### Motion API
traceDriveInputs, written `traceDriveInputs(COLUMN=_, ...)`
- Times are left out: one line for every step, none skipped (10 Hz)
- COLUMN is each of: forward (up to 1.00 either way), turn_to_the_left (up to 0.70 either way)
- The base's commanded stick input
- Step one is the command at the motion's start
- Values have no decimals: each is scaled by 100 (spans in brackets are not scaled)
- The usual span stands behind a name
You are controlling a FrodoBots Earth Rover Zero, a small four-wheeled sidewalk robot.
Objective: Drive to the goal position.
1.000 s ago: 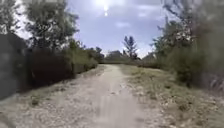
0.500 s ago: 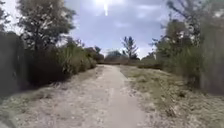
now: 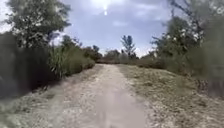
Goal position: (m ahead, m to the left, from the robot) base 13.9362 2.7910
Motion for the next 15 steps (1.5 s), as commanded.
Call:
traceDriveInputs(forward=85, turn_to_the_left=0)
traceDriveInputs(forward=85, turn_to_the_left=0)
traceDriveInputs(forward=85, turn_to_the_left=0)
traceDriveInputs(forward=85, turn_to_the_left=0)
traceDriveInputs(forward=85, turn_to_the_left=0)
traceDriveInputs(forward=85, turn_to_the_left=0)
traceDriveInputs(forward=85, turn_to_the_left=0)
traceDriveInputs(forward=85, turn_to_the_left=0)
traceDriveInputs(forward=85, turn_to_the_left=0)
traceDriveInputs(forward=85, turn_to_the_left=0)
traceDriveInputs(forward=85, turn_to_the_left=0)
traceDriveInputs(forward=85, turn_to_the_left=0)
traceDriveInputs(forward=85, turn_to_the_left=0)
traceDriveInputs(forward=85, turn_to_the_left=0)
traceDriveInputs(forward=85, turn_to_the_left=0)
